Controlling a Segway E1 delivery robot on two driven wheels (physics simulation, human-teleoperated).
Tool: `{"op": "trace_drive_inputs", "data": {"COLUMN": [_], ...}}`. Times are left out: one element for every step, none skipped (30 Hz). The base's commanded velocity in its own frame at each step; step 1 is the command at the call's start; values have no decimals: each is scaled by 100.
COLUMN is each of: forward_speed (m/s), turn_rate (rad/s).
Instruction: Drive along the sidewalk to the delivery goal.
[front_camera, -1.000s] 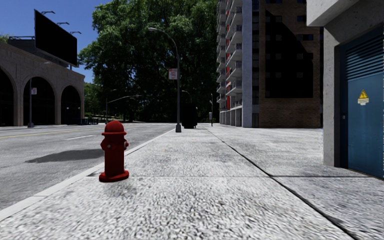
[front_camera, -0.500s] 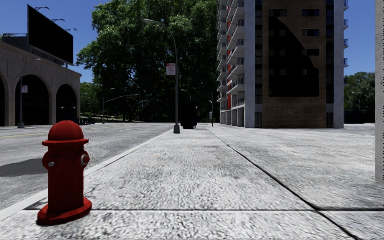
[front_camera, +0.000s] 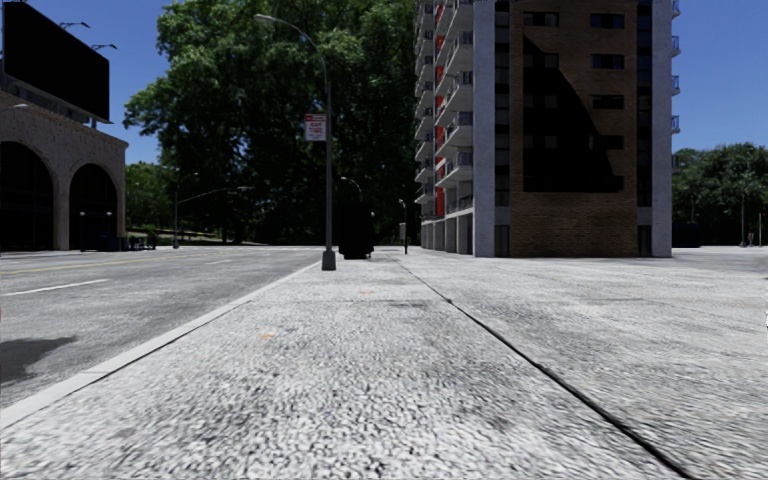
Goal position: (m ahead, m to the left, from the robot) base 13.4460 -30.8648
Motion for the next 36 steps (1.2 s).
{"op": "trace_drive_inputs", "data": {"forward_speed": [200,200,200,200,200,200,200,200,200,200,200,200,200,200,200,200,200,200,200,200,200,200,200,200,200,200,200,200,200,200,200,200,200,200,200,200], "turn_rate": [-43,-43,-43,-43,-43,-43,-43,-43,-43,-43,-43,-43,-43,-43,-43,-43,-43,-43,-43,-43,-43,-43,-43,-43,-43,-43,-43,-43,-43,-43,-43,-43,-43,-43,-43,-43]}}
